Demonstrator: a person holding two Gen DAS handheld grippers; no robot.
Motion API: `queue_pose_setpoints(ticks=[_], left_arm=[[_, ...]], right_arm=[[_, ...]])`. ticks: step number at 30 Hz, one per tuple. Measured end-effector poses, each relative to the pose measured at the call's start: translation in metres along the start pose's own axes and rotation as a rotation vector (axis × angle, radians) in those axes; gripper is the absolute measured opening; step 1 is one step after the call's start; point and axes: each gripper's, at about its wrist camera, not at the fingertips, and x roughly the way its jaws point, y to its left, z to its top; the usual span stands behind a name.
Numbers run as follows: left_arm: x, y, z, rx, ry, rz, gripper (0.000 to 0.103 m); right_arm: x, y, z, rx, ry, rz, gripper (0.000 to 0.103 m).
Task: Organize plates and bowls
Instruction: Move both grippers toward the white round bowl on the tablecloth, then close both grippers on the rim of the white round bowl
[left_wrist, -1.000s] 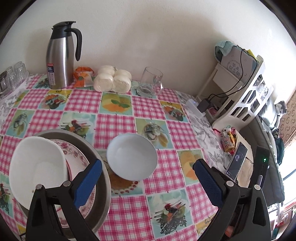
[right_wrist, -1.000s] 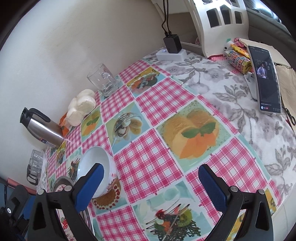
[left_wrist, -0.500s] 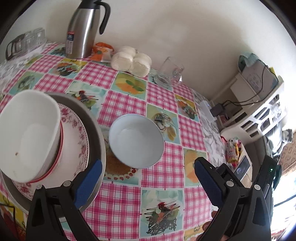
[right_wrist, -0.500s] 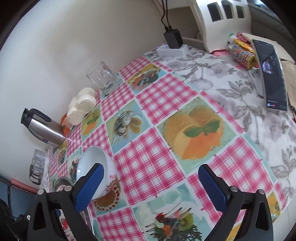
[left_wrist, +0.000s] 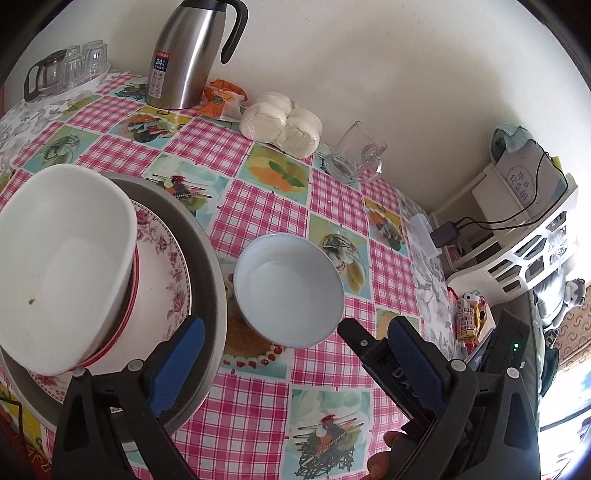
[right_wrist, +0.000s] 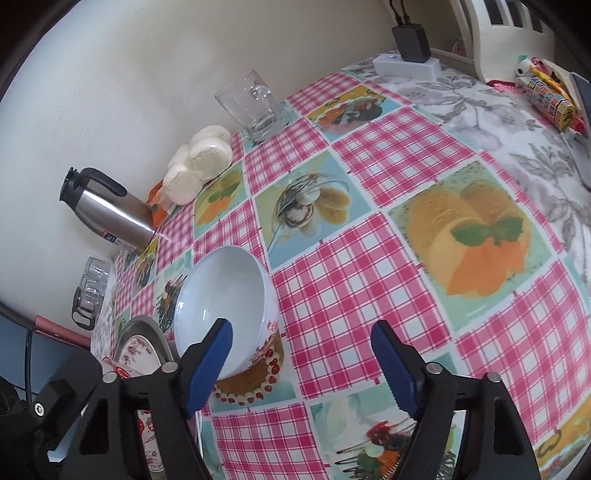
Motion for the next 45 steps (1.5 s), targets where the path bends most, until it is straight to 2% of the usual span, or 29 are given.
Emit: queue_pose_setpoints(ticks=[1,3,12,16,22,28,31,38,45], left_arm=[[0.002,0.000,0.000,0.000,0.003,0.001,0.099],[0.006,0.000,0.002,0.000,0.010,0.005,0.099],[0.019,0.006,0.009,-0.022,0.035,-0.005,0.099],[0.021,0.006,0.010,-0.021,0.046,-0.020,0.099],[0.026,0.007,0.009,-0.019,0.066,-0.012,0.099],[0.032,0.007,0.006,-0.006,0.085,-0.006,0.098],[0.037,0.005,0.003,0.005,0.105,-0.007,0.087],[0.046,0.003,-0.001,0.028,0.135,0.013,0.075],[0.047,0.002,-0.001,0.051,0.138,0.041,0.070]], right_arm=[[0.003,0.002,0.000,-0.005,0.004,0.004,0.068],[0.010,0.005,-0.002,-0.009,0.017,0.014,0.062],[0.038,0.028,-0.010,-0.063,0.051,-0.010,0.044],[0.044,0.029,-0.012,-0.057,0.059,0.005,0.028],[0.041,0.022,-0.009,-0.029,0.046,-0.014,0.014],[0.033,0.008,-0.004,-0.003,0.049,-0.017,0.010],[0.030,0.003,-0.002,-0.003,0.051,-0.033,0.009],[0.025,-0.003,0.000,-0.013,0.060,-0.060,0.009],[0.024,-0.009,0.000,0.008,0.069,-0.052,0.009]])
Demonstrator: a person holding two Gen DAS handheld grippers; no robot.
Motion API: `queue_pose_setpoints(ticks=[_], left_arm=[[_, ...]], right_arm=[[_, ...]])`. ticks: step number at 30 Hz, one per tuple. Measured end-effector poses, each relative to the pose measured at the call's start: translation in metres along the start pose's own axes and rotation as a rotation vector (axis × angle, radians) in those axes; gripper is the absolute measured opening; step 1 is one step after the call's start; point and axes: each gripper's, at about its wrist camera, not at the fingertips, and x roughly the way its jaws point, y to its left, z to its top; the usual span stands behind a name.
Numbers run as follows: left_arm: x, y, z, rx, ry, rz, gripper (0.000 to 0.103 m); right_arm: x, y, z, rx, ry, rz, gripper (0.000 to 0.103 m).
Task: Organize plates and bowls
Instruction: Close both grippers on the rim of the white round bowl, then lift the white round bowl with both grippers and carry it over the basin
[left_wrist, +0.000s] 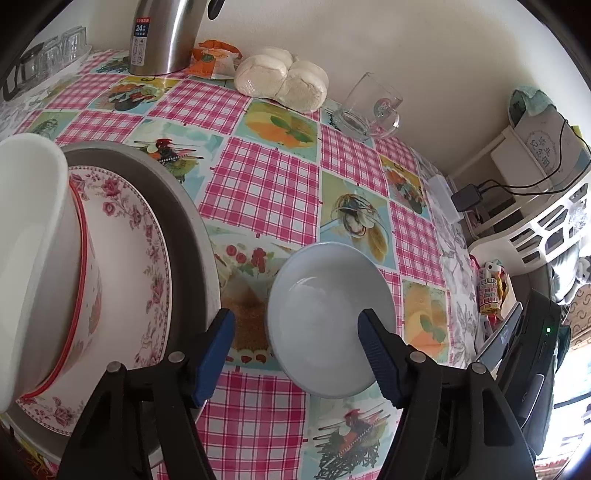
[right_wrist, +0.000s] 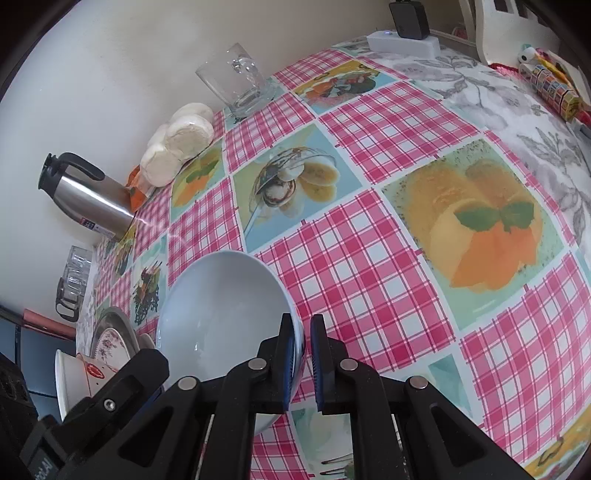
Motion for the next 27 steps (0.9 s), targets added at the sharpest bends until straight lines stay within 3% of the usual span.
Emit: queue_pose_setpoints(ticks=[7,11,17,22,24,27], left_arm=[[0.008,-0.003,-0.002,0.040,0.001,0.018,0.054],[0.016,0.000,-0.003,0.027,0.034,0.003,0.039],[0.028,-0.001,-0.006,0.054,0.048,0.010,0.027],[0.029,-0.004,-0.006,0.095,0.024,0.037,0.024],[0.028,-0.005,-0.005,0.103,0.021,0.033,0.017],[0.027,-0.006,-0.005,0.106,0.022,0.021,0.016]], right_arm=[[-0.002,-0.005,-0.001,0.012,0.003,0.001,0.009],[0.000,-0.007,-0.002,0.021,0.011,-0.003,0.009],[0.000,-0.009,-0.001,0.026,0.014,-0.003,0.009],[0.003,-0.010,-0.001,0.031,0.017,0.002,0.010],[0.003,-0.010,-0.001,0.026,0.018,0.001,0.010],[0.003,-0.007,-0.002,0.006,0.019,-0.016,0.010]])
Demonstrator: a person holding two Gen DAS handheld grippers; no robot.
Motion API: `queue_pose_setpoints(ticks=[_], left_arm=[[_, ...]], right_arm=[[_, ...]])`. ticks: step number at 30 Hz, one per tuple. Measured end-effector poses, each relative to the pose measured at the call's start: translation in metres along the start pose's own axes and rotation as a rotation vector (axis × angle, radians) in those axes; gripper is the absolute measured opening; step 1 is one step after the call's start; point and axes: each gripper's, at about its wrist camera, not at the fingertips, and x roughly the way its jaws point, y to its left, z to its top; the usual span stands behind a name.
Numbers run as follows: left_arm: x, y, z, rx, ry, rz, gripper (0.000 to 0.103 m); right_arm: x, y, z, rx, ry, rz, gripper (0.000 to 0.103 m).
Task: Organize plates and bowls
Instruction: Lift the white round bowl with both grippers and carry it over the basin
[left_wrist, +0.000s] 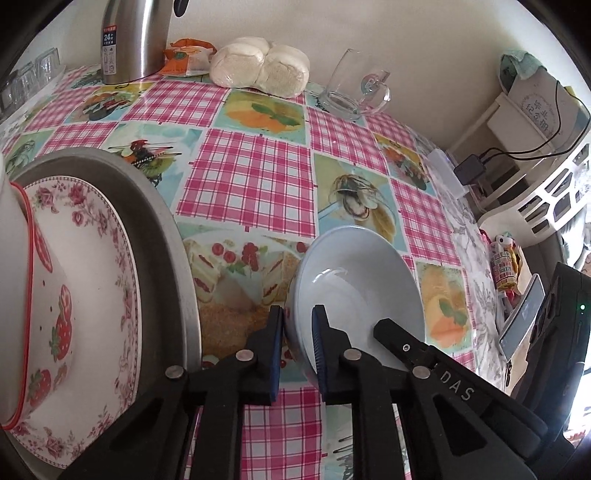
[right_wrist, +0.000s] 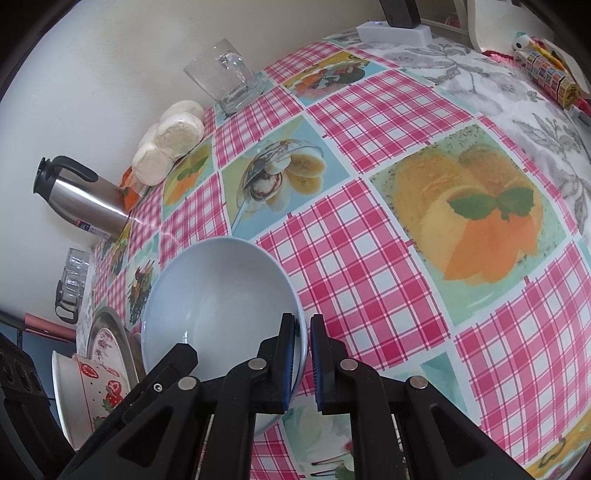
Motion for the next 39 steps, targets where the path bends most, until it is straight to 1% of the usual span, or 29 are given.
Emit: queue_pose_setpoints(ticks=[5,9,12,16,21,26,31,35,39], left_arm=[[-0.007,0.000,0.001,-0.014,-0.004,-0.024,0.016],[-0.036,-0.006,0.007,0.007,-0.076,-0.040,0.016],[-0.063,-0.004,0.013,0.007,-0.130,-0.068,0.016],[-0.096,0.009,0.020,-0.021,-0.179,-0.116,0.016],[-0.127,0.033,0.024,-0.059,-0.232,-0.140,0.016],[-0.147,0.067,0.023,-0.111,-0.252,-0.161,0.016],[-0.161,0.099,0.023,-0.139,-0.264,-0.158,0.016],[-0.167,0.125,0.020,-0.181,-0.254,-0.172,0.016],[-0.174,0.149,0.015,-0.221,-0.256,-0.171,0.016]], right_arm=[[-0.008,0.003,0.001,-0.017,-0.016,0.007,0.010],[-0.033,0.018,0.006,-0.057,-0.081,0.014,0.010],[-0.055,0.035,0.008,-0.095,-0.134,0.030,0.010],[-0.079,0.058,0.007,-0.131,-0.181,0.066,0.010],[-0.097,0.090,-0.002,-0.189,-0.206,0.119,0.011],[-0.101,0.122,-0.018,-0.243,-0.201,0.162,0.012],[-0.093,0.149,-0.034,-0.276,-0.161,0.195,0.012],[-0.085,0.170,-0.045,-0.303,-0.133,0.209,0.012],[-0.078,0.191,-0.056,-0.343,-0.104,0.196,0.012]])
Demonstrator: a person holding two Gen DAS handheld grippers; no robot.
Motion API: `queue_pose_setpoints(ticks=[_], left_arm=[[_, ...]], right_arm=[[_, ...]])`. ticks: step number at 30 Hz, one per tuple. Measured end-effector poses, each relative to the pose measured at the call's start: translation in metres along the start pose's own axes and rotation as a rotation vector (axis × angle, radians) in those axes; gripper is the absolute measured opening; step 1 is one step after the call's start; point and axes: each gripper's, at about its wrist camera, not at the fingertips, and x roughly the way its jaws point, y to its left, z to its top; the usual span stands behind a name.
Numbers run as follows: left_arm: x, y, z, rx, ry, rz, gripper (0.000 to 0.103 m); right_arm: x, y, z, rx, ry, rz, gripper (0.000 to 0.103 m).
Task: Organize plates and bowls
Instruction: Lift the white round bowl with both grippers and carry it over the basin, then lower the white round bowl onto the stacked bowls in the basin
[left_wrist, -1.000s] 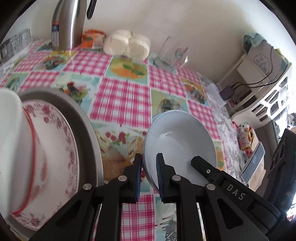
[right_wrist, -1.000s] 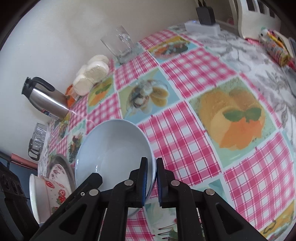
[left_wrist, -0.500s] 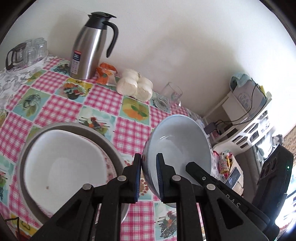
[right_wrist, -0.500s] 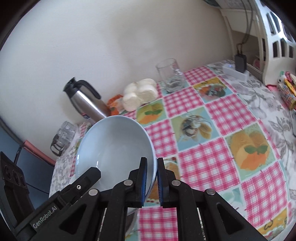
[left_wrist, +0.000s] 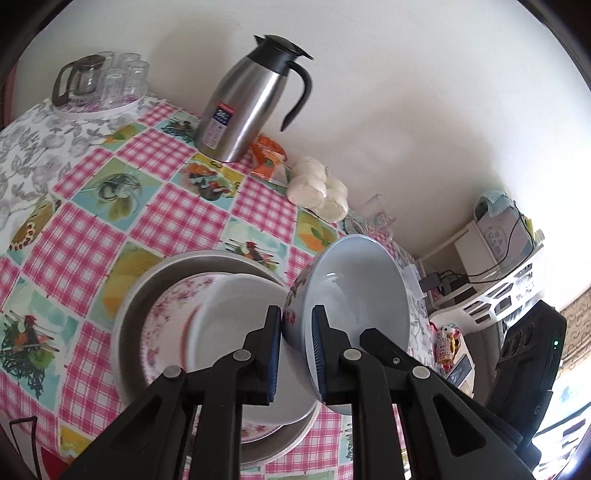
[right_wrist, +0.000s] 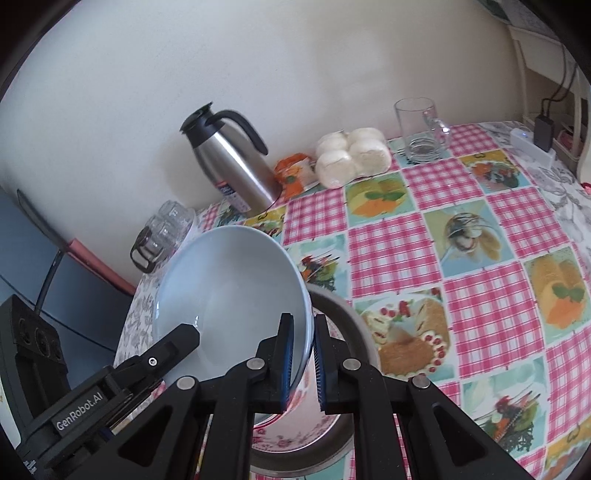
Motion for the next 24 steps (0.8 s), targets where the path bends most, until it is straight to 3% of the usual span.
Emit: queue_pose_setpoints(ticks=[8,19,24], left_arm=[[-0.002,0.032,0.000,-0.091,0.030,0.016,0.016],[0.003,0.040,-0.003,-0.133,0.052,0.018,0.016],[-0.004,0.041,-0.002,-0.135,0.023,0.025,0.016]], right_arm=[[0.020,0.027,-0.011,-0.062,0.056,-0.027,0.013],[0.028,0.031,-0.013,-0.089,0.081,-0.080,0.015],[0.029,0.029,-0.013,-0.079,0.091,-0.085,0.016]])
